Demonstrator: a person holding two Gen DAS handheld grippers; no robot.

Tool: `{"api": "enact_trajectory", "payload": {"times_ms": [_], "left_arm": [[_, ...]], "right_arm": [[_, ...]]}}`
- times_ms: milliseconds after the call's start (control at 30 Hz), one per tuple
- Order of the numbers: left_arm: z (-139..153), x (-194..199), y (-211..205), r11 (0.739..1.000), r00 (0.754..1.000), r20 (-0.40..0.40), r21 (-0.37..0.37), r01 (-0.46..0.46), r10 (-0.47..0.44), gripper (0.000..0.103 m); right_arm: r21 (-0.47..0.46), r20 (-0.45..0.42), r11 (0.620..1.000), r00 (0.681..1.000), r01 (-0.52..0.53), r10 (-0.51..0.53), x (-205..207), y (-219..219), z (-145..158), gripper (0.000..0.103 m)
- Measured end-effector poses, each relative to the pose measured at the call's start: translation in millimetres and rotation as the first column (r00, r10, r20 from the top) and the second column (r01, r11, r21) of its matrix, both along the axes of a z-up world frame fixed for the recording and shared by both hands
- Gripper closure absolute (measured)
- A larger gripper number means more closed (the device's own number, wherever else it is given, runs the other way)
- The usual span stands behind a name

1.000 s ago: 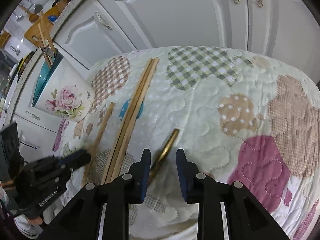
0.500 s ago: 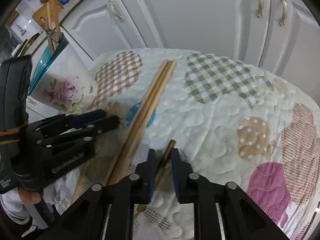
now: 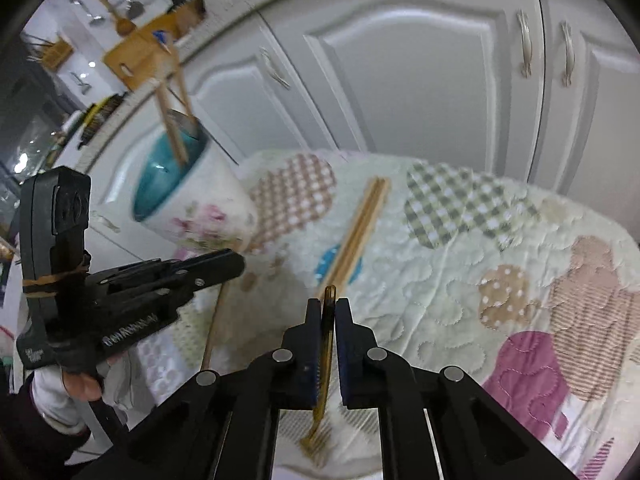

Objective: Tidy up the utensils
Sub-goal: 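Lift the chopstick with the left gripper while the right carries the gold fork to the holder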

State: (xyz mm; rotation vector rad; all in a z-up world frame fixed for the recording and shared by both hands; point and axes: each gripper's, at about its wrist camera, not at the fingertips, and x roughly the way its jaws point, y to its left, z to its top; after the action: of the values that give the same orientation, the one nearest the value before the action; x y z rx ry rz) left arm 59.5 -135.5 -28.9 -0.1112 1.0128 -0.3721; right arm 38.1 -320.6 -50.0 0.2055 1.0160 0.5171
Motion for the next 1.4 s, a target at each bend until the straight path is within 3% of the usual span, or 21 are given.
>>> {"api": "enact_trajectory", "payload": {"times_ms": [500, 767, 1100, 1400], "left_arm": [[102.3, -85.6, 63.6, 0.993, 0.983, 0.177, -0.111, -0.035, 0.054, 0.099], [151.6, -103.3, 87.2, 0.989, 0.952, 0.286, -0.13, -0.069, 0.104, 0.099], [194.3, -86.6, 114.4, 0.972, 0.885, 0.409, -0.165, -0.17, 0.224, 0.099], [209.1, -51.9, 125.2, 0.958, 0.835, 0.469, -0.139, -0.252, 0.288, 0.099]], "right_arm": [[0.039, 0.133, 0.999, 0.991, 0.003, -0.008, -37.4, 0.3, 58.1, 0.097], [0.042, 0.214, 0.999, 0.977, -0.032, 0.022, -38.5, 15.9, 95.3, 0.097], [0.04, 0.269, 0.996, 0.961, -0.085, 0.071, -33.4, 39.9, 125.5, 0.097], [0.041, 0.317, 0.992, 0.943, -0.121, 0.102, -24.8, 57.6, 154.8, 0.097]]}}
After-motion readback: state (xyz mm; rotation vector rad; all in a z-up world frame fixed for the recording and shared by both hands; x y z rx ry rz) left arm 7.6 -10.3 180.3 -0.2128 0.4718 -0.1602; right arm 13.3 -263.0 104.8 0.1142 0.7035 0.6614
